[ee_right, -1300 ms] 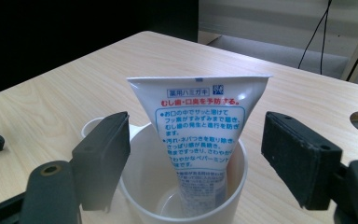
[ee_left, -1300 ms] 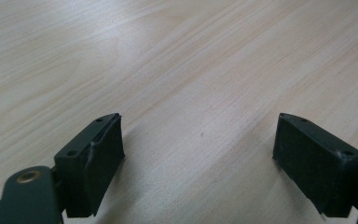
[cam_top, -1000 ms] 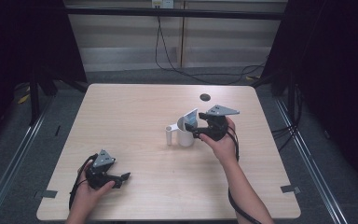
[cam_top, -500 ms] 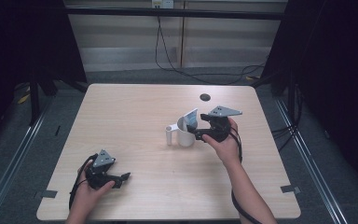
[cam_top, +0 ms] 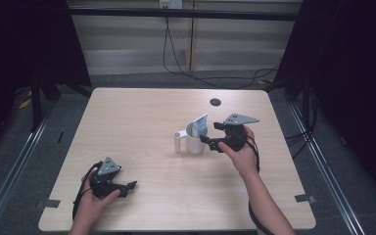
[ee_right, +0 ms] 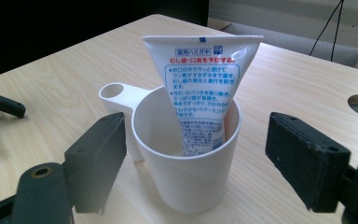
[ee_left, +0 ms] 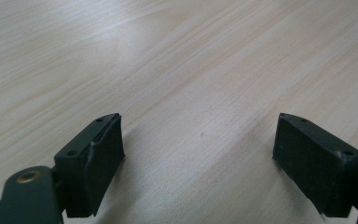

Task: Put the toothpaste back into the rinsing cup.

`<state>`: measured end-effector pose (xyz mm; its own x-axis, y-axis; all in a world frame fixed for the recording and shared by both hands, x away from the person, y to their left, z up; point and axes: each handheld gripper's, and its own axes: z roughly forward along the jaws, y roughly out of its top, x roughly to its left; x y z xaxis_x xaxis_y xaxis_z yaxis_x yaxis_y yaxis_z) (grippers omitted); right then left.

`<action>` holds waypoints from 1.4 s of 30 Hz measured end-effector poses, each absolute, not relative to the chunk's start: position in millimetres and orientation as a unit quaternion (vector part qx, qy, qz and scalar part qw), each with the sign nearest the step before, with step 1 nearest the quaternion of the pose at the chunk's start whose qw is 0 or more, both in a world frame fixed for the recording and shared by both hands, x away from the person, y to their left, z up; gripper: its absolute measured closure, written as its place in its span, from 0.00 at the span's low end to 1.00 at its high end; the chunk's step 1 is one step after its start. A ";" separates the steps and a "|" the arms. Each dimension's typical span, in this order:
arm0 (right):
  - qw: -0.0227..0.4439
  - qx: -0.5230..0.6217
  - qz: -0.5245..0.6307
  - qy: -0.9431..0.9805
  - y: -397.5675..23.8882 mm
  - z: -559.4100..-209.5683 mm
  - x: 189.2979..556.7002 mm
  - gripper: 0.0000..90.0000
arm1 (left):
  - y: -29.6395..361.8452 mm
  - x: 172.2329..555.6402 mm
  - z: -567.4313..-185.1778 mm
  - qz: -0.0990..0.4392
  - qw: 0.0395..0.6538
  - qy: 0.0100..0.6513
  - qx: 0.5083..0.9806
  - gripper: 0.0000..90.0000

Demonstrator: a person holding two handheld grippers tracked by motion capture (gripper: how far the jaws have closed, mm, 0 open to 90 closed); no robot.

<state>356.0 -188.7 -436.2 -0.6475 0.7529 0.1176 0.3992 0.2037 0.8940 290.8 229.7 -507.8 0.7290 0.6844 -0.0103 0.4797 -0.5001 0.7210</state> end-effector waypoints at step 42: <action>0.143 0.365 0.489 0.779 -211.0 -455.0 331.1 0.23 | 229.7 290.9 -507.8 0.139 0.366 0.341 0.855 0.18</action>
